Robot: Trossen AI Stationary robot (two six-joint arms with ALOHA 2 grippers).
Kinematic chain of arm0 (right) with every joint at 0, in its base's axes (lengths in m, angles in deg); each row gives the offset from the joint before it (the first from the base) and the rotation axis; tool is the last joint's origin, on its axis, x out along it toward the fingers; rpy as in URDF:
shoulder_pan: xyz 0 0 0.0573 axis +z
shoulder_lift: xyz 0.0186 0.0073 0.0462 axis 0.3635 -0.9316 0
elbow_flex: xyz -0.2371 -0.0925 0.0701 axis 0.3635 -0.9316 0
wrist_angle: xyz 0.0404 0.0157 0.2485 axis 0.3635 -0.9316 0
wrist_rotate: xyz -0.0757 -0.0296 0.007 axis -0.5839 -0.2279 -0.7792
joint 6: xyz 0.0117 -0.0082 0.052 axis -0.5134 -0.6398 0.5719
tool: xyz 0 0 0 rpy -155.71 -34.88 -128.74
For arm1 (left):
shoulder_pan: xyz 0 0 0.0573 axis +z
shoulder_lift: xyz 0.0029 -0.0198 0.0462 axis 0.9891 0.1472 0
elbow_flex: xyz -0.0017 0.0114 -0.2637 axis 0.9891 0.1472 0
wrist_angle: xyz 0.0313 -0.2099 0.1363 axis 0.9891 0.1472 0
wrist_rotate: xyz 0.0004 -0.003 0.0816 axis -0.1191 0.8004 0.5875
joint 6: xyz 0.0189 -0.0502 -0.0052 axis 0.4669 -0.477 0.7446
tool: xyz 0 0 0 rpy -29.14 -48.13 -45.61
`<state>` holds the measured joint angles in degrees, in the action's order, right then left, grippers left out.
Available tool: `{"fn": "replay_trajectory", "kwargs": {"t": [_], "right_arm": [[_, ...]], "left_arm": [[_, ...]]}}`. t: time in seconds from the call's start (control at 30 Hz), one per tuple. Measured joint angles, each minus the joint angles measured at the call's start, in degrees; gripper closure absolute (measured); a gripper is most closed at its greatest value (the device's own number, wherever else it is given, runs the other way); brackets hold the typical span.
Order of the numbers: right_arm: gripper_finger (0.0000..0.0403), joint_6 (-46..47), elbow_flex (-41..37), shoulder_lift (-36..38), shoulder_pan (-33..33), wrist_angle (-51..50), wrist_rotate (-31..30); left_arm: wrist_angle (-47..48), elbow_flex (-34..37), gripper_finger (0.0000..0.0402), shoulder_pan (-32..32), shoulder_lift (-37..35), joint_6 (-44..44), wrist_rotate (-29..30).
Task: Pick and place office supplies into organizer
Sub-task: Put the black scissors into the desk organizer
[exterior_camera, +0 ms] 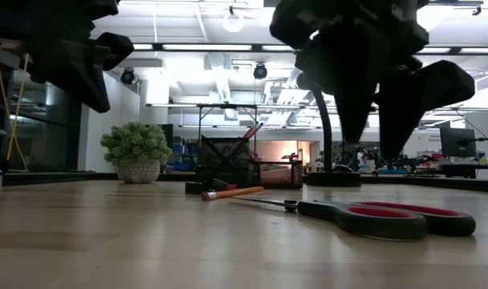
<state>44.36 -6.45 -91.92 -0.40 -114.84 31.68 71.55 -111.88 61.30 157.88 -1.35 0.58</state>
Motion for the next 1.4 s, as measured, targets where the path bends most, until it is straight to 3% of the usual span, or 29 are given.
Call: {"fn": "replay_trajectory", "kwargs": {"t": [0.3, 0.6, 1.17, 1.4], "right_arm": [[0.0211, 0.18, -0.02, -0.79, 1.03, -4.09, -7.7], [0.0211, 2.1, -0.02, -4.05, 3.82, -4.8, -7.58], [0.0211, 4.78, 0.14, -5.04, 4.29, -5.16, -8.36], [0.0218, 3.27, 7.59, -10.54, 5.58, -9.29, -8.56]], "left_arm": [[-0.5, 0.0, 0.0396, 0.0, 0.0, -3.59, -4.43], [-1.32, 0.0, 0.0396, -0.04, 0.0, -11.53, -12.52], [-6.03, 0.0, 0.0396, -0.04, 0.0, -12.57, -13.76], [-6.05, 0.0, 0.0396, -0.04, 0.0, -12.62, -13.78]]}}
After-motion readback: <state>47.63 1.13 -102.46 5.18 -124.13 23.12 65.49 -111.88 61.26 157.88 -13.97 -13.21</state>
